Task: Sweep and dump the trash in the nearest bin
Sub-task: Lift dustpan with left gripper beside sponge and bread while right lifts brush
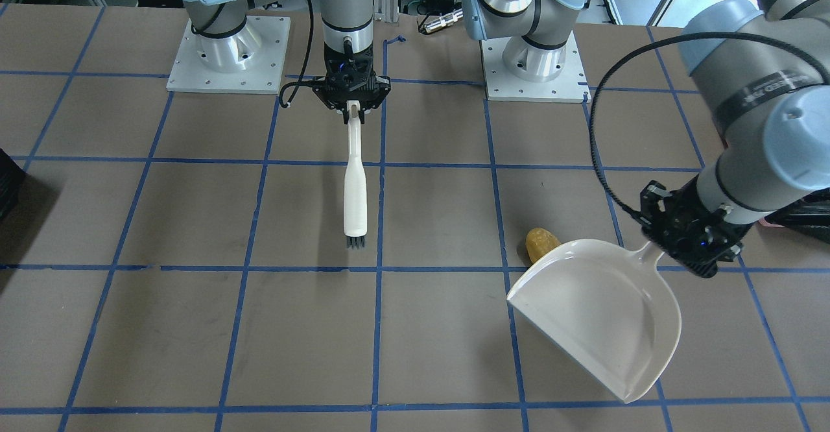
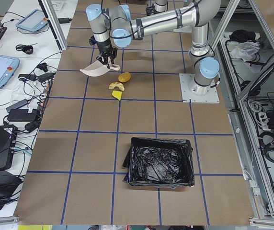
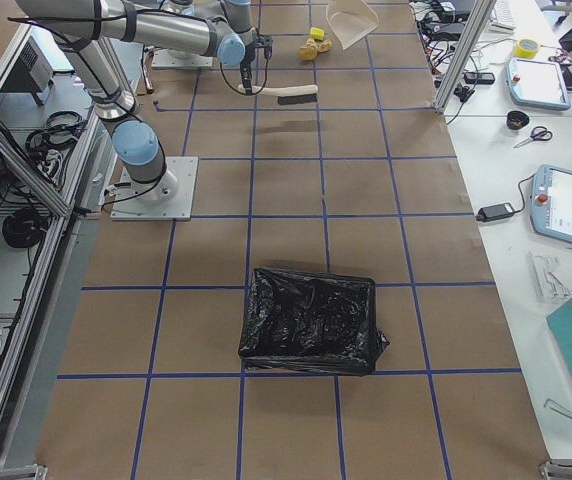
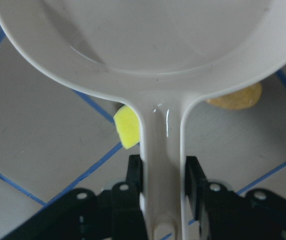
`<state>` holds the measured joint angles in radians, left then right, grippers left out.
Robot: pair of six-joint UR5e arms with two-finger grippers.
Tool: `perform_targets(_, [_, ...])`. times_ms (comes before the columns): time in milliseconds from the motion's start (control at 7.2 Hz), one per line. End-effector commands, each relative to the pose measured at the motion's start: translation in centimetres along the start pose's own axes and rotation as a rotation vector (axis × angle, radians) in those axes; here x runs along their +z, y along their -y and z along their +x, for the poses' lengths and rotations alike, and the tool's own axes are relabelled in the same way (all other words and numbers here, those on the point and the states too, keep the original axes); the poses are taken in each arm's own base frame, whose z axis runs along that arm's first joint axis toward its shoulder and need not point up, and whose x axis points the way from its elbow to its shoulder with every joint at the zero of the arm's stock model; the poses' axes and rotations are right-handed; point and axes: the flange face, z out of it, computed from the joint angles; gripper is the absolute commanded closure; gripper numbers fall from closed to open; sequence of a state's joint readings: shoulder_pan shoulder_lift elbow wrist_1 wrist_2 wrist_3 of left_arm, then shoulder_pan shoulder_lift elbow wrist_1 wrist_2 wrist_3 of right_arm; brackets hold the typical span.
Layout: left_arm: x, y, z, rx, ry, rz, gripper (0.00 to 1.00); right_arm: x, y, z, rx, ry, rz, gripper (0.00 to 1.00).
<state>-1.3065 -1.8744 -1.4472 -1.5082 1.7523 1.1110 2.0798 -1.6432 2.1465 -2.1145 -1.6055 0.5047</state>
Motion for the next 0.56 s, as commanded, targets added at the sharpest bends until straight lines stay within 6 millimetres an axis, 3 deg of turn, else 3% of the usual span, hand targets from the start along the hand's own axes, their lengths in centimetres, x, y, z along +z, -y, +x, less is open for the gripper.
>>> perform_targets(0, [2.8, -10.8, -5.6, 0.192, -0.014, 0.005, 1.00, 0.0, 1.3, 1.2, 0.134, -0.006, -0.004, 1.00])
perform_targets(139, [4.7, -14.3, -8.3, 0.303, 0.029, 0.014, 1.00, 0.1, 1.3, 0.9, 0.207, 0.005, -0.014, 1.00])
perform_targets(278, [6.4, -16.5, -9.6, 0.421, 0.079, 0.009, 1.00, 0.8, 1.6, 0.2, 0.297, -0.002, -0.029, 1.00])
perform_targets(417, [8.7, -18.3, -10.5, 0.512, 0.128, 0.002, 1.00, 0.9, 1.7, -2.0, 0.375, -0.006, -0.038, 1.00])
